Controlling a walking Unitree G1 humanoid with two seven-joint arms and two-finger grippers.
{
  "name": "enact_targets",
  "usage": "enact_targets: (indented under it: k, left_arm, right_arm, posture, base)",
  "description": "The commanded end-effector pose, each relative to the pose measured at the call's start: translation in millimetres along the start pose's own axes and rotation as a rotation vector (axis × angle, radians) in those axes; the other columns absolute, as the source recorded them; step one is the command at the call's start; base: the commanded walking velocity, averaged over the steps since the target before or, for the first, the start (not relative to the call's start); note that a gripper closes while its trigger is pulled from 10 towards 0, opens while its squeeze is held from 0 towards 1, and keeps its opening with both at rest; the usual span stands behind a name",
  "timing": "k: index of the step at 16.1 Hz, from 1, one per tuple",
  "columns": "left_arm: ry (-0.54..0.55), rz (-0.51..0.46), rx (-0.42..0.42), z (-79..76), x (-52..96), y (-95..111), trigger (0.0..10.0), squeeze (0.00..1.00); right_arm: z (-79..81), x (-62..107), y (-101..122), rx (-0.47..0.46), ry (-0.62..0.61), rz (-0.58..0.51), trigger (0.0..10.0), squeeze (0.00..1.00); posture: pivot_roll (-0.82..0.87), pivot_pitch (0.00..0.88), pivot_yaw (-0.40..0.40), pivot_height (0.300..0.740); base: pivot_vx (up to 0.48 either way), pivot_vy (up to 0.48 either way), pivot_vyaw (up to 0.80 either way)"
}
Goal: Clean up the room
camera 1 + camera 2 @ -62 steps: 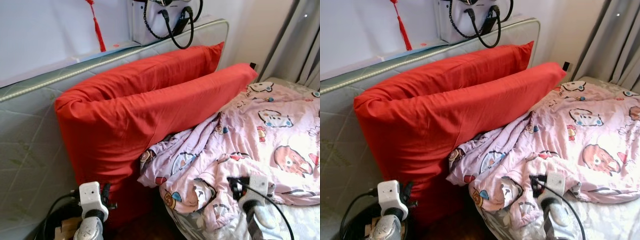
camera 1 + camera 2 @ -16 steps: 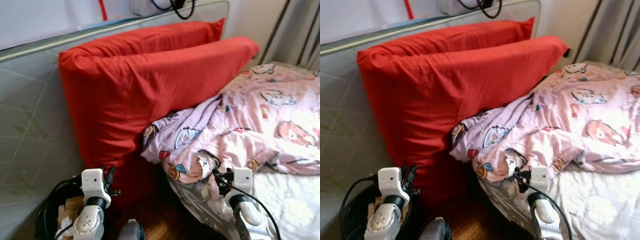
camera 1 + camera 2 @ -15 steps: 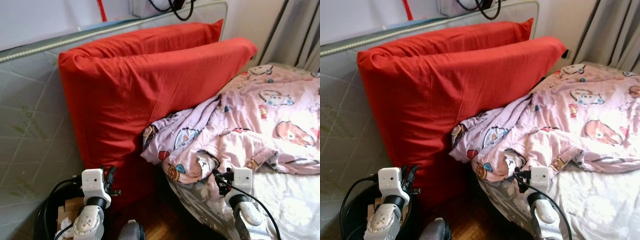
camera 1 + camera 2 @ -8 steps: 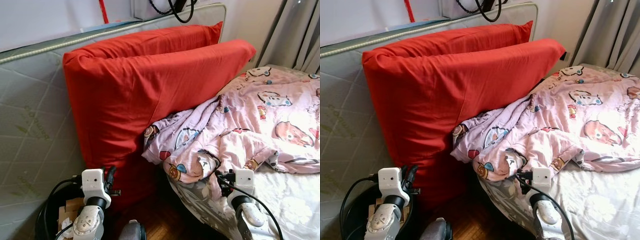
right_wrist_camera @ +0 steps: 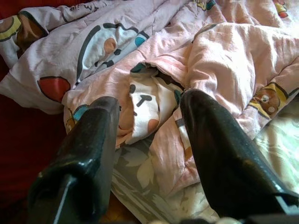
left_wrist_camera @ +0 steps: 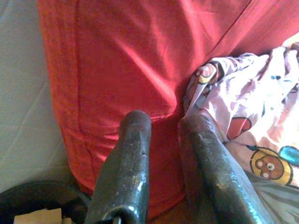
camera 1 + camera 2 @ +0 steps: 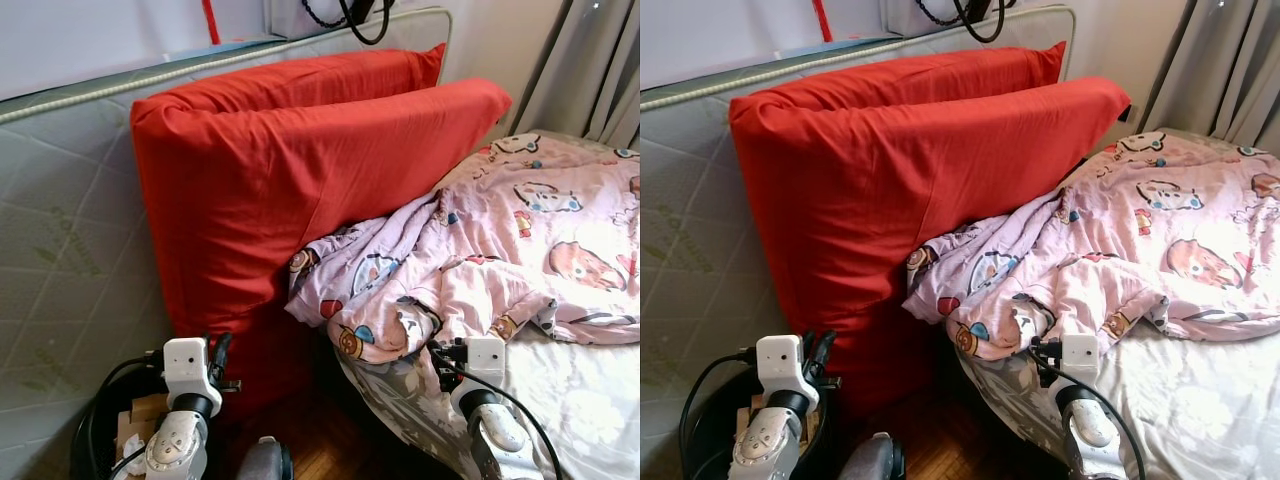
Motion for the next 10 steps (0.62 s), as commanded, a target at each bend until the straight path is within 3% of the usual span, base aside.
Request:
enact_targets:
  k: [1,10]
  left_arm:
    - [0.000,-0.002,0.005,1.9,-0.9,2.3,10.0,0.00]
    - [0.000,-0.001,0.000,2.6,-2.8,2.5,10.0,0.00]
  right_arm:
    - [-0.3,-0.1,-1.2,-0.005,-0.007,0.004,10.0,0.00]
    - [8.2,0.1,-1.2,-0.007,0.035,-0.006,10.0,0.00]
  posture:
    - [0.05,0.000,0.017,0.623]
    - [0.05,0.000,0.019,0.623]
  base:
    - [0.000,0.000,0.00]
    - [0.000,0.000,0.00]
Point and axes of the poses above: a point about 5 cm out from each wrist's last joint towards the gripper, its own x axis pointing back from the gripper into the wrist, its own y axis along the axis of the wrist's last joint, z = x × y, the point moved 6 cm from there along -x, pointing out of the wrist towards the gripper, and after that the axes turned 12 degrees about -x, right-handed, at the moved point
